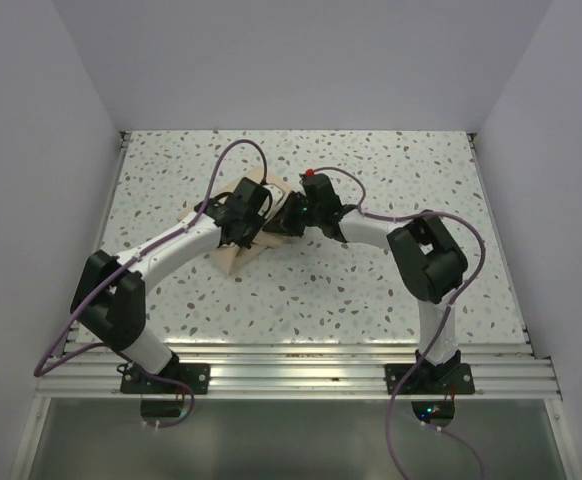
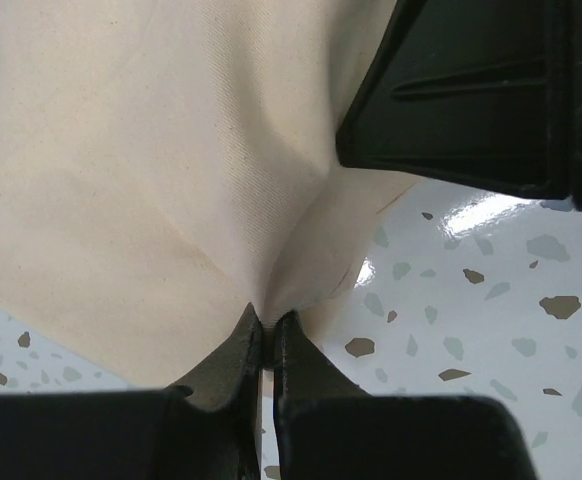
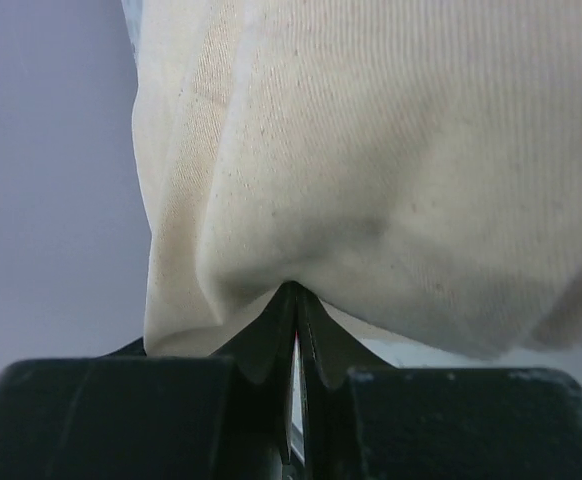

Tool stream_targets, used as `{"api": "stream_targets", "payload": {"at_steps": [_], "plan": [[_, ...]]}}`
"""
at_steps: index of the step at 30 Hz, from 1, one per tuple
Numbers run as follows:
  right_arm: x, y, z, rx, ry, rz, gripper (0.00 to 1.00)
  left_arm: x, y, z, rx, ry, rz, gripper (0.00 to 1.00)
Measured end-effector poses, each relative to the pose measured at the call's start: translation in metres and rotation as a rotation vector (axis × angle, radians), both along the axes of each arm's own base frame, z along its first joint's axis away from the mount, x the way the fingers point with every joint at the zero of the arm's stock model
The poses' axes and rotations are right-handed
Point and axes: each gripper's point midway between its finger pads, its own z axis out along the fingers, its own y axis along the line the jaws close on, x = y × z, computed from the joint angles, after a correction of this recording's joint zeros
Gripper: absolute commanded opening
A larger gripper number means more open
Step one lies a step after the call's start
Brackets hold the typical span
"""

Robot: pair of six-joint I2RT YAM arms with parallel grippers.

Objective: Prepare the surgical pack

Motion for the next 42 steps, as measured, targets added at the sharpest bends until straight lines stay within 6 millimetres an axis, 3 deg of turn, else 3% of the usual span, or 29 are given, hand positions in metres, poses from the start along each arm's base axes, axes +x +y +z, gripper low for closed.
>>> {"api": "stream_targets", "payload": {"at_steps": [6,15,24,34,42], "plan": [[-0.01,-0.023,0.003,-0.052,-0.027,-0.003,0.05,-0.001,-0.002,0.003,-0.016,0.0,-0.007,0.0],[-0.017,-0.028,-0.01,-0.069,-0.016,0.0,0.04,-0.004,-0.006,0.008,-0.044,-0.001,-0.02,0.0],[-0.002,-0.014,0.002,0.001,-0.06,-0.012,0.03,-0.006,-0.01,0.011,-0.067,0.005,-0.036,0.0],[0.014,0.02,0.003,0.079,-0.091,-0.01,0.01,-0.009,-0.011,0.008,-0.077,0.015,-0.043,0.0],[0.019,0.024,-0.002,0.06,-0.131,-0.035,0.0,-0.009,-0.012,0.007,-0.086,0.017,-0.045,0.0]]}}
